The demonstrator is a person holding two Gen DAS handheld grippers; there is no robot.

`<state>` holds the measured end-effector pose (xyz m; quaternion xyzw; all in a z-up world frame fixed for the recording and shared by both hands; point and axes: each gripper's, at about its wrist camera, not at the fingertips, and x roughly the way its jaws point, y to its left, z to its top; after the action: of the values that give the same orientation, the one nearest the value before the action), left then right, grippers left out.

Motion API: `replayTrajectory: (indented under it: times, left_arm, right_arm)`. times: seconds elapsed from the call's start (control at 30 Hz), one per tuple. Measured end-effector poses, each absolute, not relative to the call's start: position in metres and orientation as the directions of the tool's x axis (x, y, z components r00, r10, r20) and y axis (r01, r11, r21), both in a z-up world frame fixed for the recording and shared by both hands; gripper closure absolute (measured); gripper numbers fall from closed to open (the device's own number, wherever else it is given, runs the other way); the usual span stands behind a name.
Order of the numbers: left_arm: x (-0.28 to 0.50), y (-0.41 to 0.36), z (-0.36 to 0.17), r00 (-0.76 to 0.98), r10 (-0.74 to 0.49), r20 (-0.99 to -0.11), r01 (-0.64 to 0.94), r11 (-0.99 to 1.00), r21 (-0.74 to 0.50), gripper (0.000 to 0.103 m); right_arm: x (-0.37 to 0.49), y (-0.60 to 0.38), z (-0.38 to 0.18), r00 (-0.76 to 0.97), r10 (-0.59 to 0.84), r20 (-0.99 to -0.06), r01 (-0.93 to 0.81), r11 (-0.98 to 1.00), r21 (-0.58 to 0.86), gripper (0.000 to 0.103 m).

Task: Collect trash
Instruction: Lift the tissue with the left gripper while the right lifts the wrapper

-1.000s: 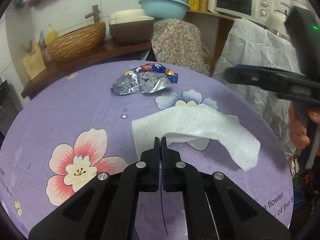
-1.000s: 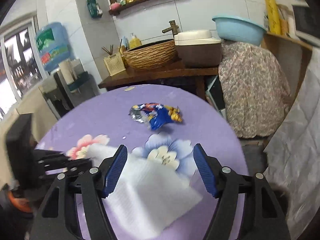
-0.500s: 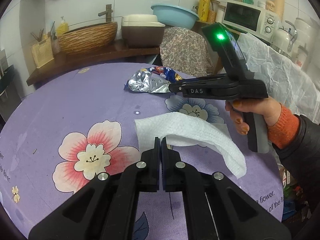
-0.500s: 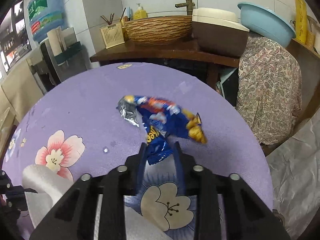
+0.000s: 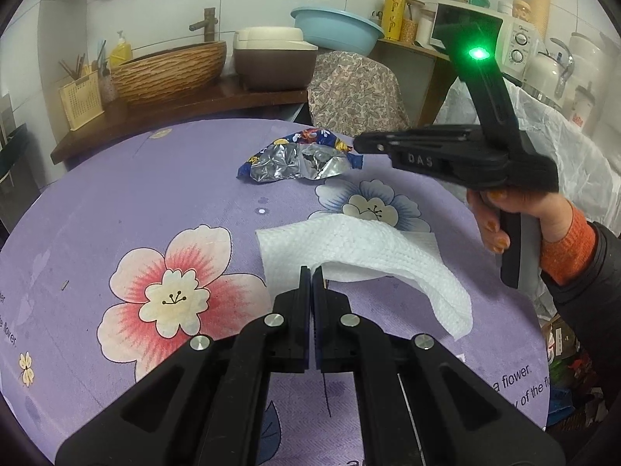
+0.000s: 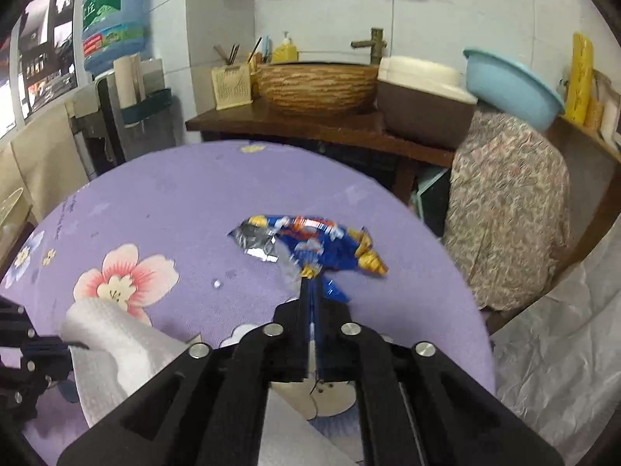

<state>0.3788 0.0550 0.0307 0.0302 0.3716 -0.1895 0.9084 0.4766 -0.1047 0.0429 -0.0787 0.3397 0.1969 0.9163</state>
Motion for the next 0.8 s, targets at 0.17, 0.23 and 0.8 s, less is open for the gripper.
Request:
replayTrajectory:
  times: [0.17, 0.23, 0.8]
  left_arm:
    - [0.378, 0.058, 0.029, 0.649, -0.322, -0.689, 0.360, 0.928, -0.095, 0.102]
    - [0.378, 0.059, 0.027, 0.645, -0.322, -0.693, 0.359, 0.928, -0.097, 0.102]
    - [0.383, 0.064, 0.018, 0.620, -0.334, -0.710, 0.361, 0.925, -0.119, 0.102]
  right_arm:
    - [0.490, -0.096, 0.052, 0.703, 0.312, -0.638, -0.428, 0.903, -0.030, 0.029]
    - [0.499, -0.085, 0.050, 0.692, 0.308, -0.653, -0.460, 0.885, -0.070, 0.019]
    - [0.548, -0.046, 0.004, 0.605, 0.142, -0.784, -0.536, 0.800, -0.269, 0.072]
